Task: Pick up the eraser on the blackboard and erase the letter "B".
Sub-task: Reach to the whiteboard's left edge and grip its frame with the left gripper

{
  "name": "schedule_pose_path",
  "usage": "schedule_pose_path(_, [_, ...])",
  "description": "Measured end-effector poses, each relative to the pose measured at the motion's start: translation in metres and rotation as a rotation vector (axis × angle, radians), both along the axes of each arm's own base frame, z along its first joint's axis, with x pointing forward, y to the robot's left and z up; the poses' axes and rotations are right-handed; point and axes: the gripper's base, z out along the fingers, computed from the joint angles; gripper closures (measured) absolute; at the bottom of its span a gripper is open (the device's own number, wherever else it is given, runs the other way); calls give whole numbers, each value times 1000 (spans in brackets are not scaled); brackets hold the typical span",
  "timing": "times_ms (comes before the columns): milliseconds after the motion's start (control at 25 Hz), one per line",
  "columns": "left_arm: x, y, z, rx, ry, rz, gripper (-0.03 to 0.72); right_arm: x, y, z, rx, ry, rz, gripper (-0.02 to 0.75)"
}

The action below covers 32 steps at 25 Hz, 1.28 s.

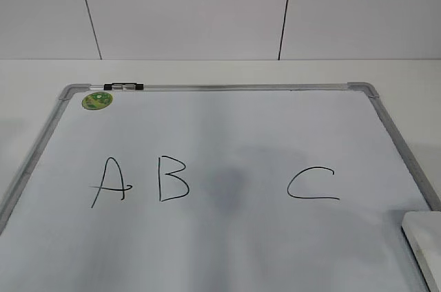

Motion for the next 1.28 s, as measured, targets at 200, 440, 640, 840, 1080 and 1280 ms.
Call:
schedule_pose_path(200, [65, -5, 0, 10, 142, 3, 451, 13, 6, -8, 0, 90, 1, 293])
schedule_pose_path(440, [146, -9, -26, 41, 255, 7, 451, 17, 8, -10, 4, 117, 1, 293])
schedule_pose_path(640, [198, -12, -51, 53, 293, 9, 450, 16, 9, -10, 16, 121, 2, 293])
schedule_pose_path(840, [236, -15, -80, 55, 318, 11, 450, 16, 11, -10, 34, 127, 4, 293])
schedule_pose_path(1080, [261, -16, -115, 62, 364, 6, 450, 16, 11, -10, 39, 126, 4, 293])
schedule_pose_path(1280, [271, -17, -140, 65, 394, 6, 450, 16, 11, -10, 39, 126, 4, 293])
